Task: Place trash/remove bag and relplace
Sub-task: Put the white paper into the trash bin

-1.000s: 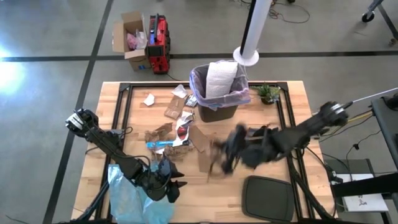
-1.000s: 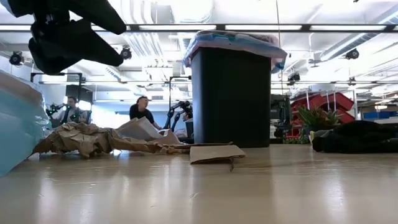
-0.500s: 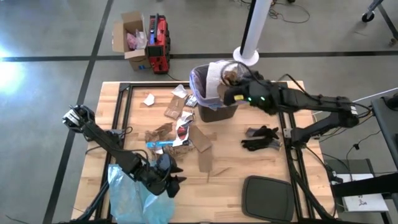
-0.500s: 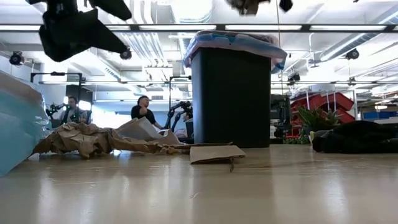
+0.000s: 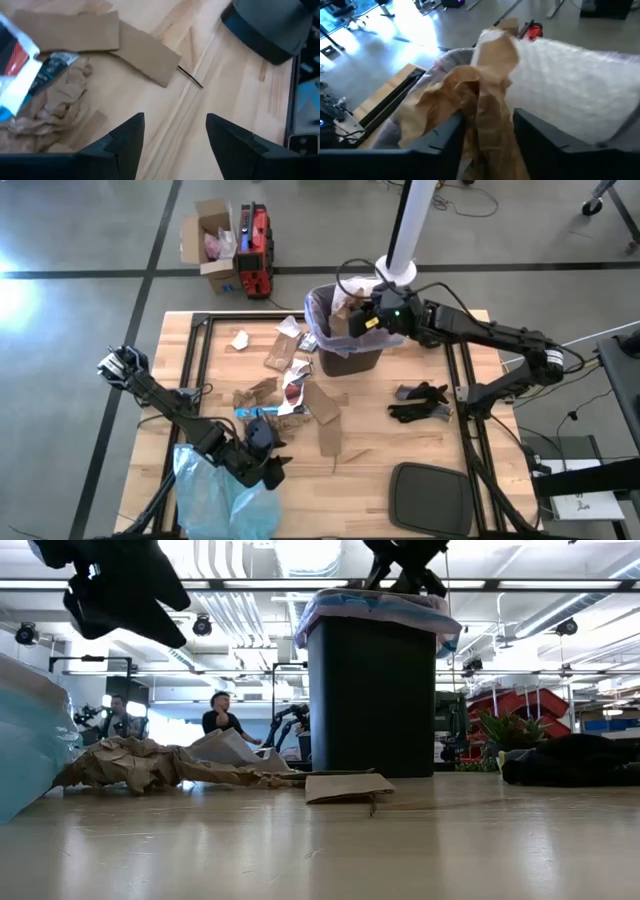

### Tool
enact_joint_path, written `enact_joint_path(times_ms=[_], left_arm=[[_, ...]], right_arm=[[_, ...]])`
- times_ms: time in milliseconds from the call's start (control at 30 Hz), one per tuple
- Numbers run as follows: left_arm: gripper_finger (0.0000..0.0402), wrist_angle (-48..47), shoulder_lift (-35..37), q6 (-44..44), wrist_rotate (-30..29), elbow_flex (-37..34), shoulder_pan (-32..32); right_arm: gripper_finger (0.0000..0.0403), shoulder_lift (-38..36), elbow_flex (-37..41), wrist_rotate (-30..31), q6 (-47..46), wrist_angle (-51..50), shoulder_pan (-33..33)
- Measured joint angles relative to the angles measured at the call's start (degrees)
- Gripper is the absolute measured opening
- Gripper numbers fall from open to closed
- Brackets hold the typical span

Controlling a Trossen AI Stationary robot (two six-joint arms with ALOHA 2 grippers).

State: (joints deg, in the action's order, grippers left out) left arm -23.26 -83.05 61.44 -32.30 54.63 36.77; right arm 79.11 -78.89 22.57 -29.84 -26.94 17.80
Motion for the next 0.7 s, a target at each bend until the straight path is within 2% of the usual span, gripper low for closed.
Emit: enact_joint_path(times_ms=[100,233,333,533,700], left_arm=[[0.0195,-0.83,0.11,4.93,0.03,-0.02,-1.26],[0.0191,-1.17,1.56,8.72,-0.03,0.00,-3.76],[0.0189,-2.24,2.76,6.78,-0.02,-0.01,-5.57],[0.0176,-8.42,5.15,1.88,-0.22,-0.41,-9.02],[0.0161,-8.39,4.35,-4.45,-4.55,-1.66,-9.68]], right_arm=[[0.0205,-1.54,0.00,-0.59,4.36,-1.48,-0.27],[0.0236,-2.70,-0.11,-0.60,4.22,-6.52,0.43],[0.0249,-4.02,-0.04,-0.07,1.49,-9.71,0.61],[0.0260,-9.26,-0.06,-1.91,3.99,-9.20,-2.77],[0.0264,-12.56,-0.11,-1.54,7.35,-6.87,-8.40]])
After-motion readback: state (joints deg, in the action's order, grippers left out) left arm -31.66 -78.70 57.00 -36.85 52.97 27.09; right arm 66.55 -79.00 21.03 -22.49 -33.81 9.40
